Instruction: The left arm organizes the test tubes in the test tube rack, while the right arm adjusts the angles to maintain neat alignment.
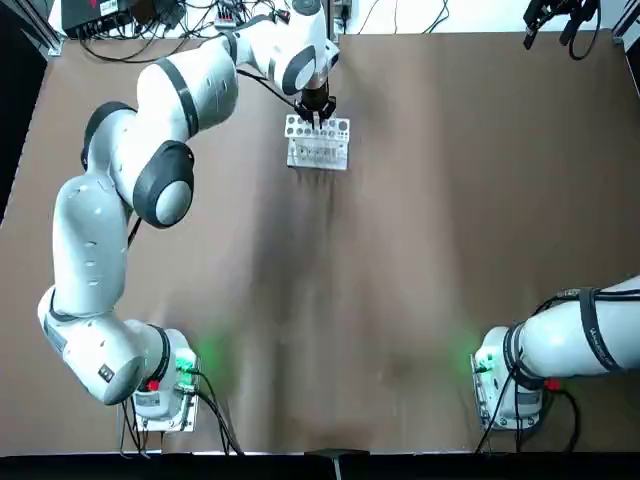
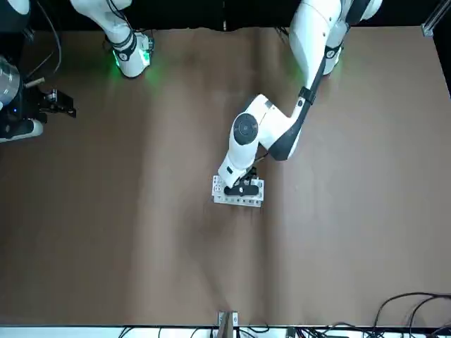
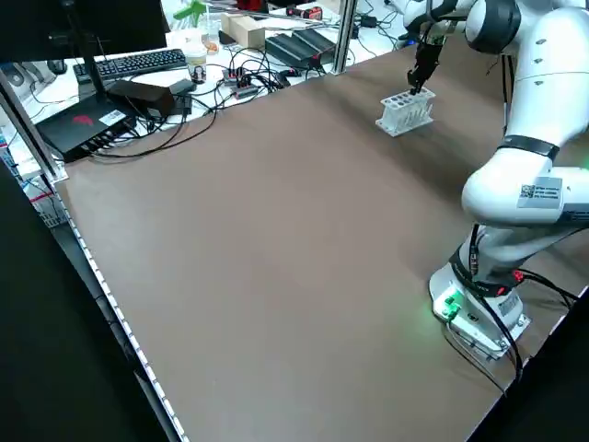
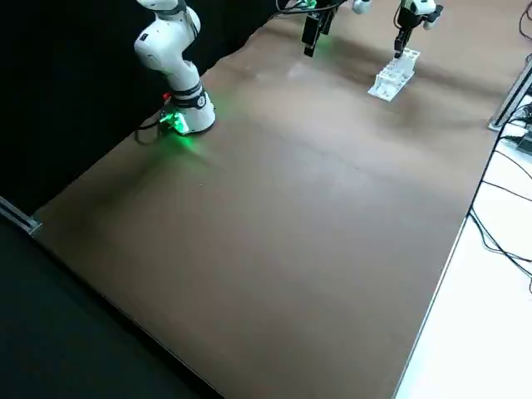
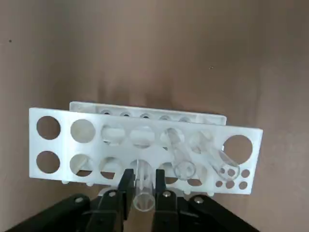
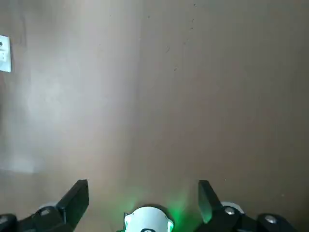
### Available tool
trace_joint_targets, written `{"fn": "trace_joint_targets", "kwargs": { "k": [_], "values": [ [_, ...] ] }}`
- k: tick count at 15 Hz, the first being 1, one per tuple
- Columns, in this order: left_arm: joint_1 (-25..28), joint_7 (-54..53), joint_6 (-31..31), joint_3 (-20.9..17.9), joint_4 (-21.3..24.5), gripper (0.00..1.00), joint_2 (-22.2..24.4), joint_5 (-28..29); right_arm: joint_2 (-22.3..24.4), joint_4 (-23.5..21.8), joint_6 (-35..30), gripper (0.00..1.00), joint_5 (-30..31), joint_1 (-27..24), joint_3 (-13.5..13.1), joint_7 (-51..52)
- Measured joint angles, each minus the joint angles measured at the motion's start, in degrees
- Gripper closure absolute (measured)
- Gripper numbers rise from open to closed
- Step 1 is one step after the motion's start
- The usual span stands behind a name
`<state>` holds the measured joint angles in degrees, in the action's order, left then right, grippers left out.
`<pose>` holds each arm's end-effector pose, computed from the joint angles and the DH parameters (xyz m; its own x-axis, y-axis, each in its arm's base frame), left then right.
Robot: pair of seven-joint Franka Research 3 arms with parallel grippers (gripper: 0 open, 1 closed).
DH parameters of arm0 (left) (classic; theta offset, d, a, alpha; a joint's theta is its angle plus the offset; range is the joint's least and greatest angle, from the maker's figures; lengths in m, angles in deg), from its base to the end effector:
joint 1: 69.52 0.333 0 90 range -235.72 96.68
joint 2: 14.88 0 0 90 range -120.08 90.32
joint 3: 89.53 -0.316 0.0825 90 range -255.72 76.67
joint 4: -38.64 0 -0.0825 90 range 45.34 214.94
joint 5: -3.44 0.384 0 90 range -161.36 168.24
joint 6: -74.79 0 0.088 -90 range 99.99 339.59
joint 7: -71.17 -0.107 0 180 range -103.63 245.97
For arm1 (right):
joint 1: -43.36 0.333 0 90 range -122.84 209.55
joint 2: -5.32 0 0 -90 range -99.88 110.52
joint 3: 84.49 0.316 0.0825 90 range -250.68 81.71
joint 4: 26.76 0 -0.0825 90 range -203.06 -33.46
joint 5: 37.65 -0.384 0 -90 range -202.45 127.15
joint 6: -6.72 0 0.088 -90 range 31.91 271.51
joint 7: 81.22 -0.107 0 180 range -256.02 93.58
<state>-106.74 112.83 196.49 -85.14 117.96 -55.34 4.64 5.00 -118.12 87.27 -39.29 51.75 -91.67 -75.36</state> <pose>0.5568 -0.4777 0.2979 0.9999 0.0095 0.0055 0.0092 -0.9989 0.0470 0.5360 0.0149 0.5978 0.9737 0.1272 -0.1891 0.1203 -0.9916 -0.0475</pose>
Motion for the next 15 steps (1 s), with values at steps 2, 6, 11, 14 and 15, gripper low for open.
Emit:
{"fn": "trace_joint_targets", "kwargs": {
  "k": [2,6,11,14,15],
  "values": [
    [0.0,0.0,0.0,0.0,0.0,0.75,0.0,0.0,0.0,0.0,0.0,0.00,0.0,0.0,0.0,0.0],
    [0.0,0.0,0.0,0.0,0.0,0.77,0.0,0.0,0.0,0.0,0.0,0.00,0.0,0.0,0.0,0.0],
    [0.0,0.0,0.0,0.0,0.0,0.78,0.0,0.0,0.0,0.0,0.0,0.00,0.0,0.0,0.1,0.0],
    [0.0,0.0,0.0,-0.1,0.0,0.79,0.0,0.0,0.0,0.0,0.0,0.00,0.0,0.0,0.1,0.0],
    [0.0,0.0,0.0,-0.1,0.0,0.79,0.0,0.0,0.0,0.0,0.0,0.00,0.0,0.0,0.1,0.0]
  ]
}}
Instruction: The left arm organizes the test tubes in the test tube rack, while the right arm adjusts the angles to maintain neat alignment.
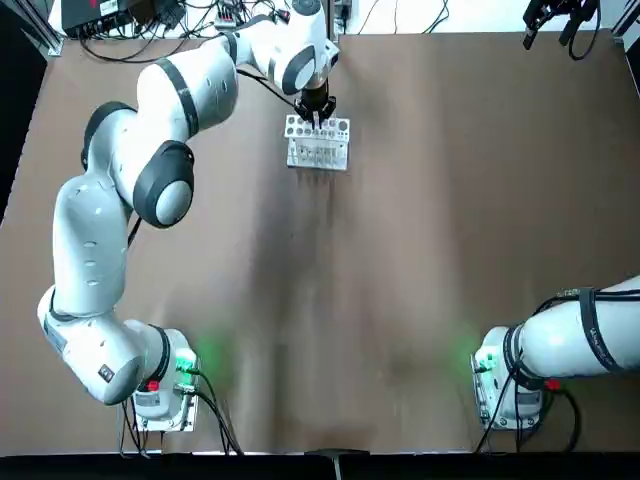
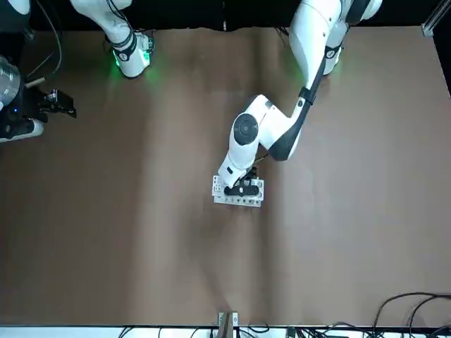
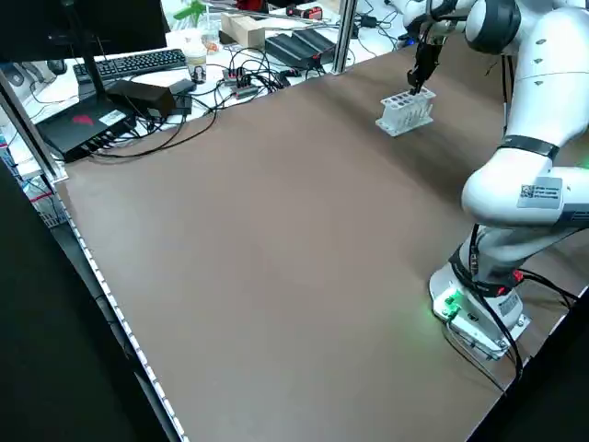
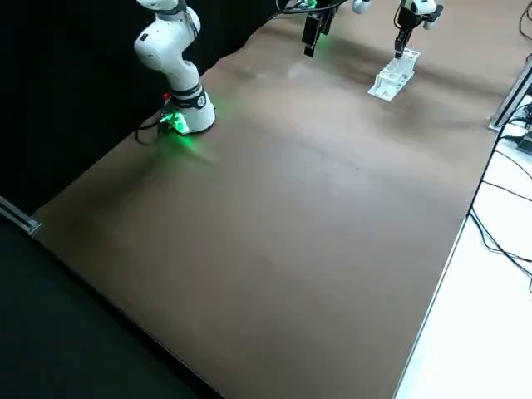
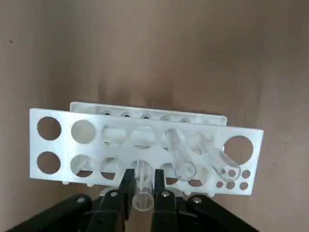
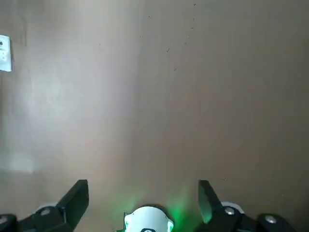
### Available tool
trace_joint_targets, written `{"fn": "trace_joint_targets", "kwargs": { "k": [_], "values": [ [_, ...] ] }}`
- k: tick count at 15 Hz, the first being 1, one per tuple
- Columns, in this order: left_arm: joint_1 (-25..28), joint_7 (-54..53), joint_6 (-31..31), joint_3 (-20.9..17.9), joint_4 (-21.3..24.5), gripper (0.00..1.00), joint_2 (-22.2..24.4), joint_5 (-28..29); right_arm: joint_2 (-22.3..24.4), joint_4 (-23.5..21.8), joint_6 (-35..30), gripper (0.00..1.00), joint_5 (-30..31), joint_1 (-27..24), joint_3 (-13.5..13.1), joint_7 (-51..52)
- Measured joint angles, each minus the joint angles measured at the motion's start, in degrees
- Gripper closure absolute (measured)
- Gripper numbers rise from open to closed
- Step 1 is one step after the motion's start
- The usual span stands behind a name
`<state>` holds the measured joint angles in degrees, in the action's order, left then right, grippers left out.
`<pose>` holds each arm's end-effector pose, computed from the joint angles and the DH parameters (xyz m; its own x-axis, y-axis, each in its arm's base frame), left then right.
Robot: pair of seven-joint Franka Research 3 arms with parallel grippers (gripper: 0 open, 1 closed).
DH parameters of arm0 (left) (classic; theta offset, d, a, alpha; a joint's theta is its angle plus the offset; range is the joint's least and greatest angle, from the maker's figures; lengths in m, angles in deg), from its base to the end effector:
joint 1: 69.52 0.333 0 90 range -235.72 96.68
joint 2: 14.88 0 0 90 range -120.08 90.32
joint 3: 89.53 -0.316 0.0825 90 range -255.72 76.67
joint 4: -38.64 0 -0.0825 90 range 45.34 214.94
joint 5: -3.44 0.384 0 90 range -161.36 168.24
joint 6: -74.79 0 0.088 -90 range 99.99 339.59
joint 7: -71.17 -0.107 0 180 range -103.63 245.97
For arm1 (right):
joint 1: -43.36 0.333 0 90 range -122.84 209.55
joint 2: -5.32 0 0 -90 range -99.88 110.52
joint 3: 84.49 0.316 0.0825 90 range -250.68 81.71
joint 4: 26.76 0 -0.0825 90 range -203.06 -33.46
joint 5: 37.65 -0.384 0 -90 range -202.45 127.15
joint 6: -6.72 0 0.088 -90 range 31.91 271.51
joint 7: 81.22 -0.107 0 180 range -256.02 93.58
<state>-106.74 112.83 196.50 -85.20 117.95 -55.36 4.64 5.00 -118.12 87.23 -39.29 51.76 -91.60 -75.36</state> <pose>0.5573 -0.4773 0.2977 0.9999 0.0103 0.0059 0.0100 -0.9989 0.0465 0.5359 0.0157 0.5978 0.9734 0.1286 -0.1898 0.1217 -0.9914 -0.0475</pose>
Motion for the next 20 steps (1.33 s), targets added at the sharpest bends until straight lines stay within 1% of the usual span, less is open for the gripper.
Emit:
{"fn": "trace_joint_targets", "kwargs": {
  "k": [15,20],
  "values": [
    [0.0,0.0,0.0,0.0,-0.1,0.80,0.0,0.0,0.0,0.0,0.0,0.00,0.0,0.0,0.0,0.0],
    [-0.1,0.0,0.0,-0.9,-0.3,0.80,0.0,0.0,0.0,0.0,0.0,0.00,0.0,0.0,0.0,0.0]
  ]
}}
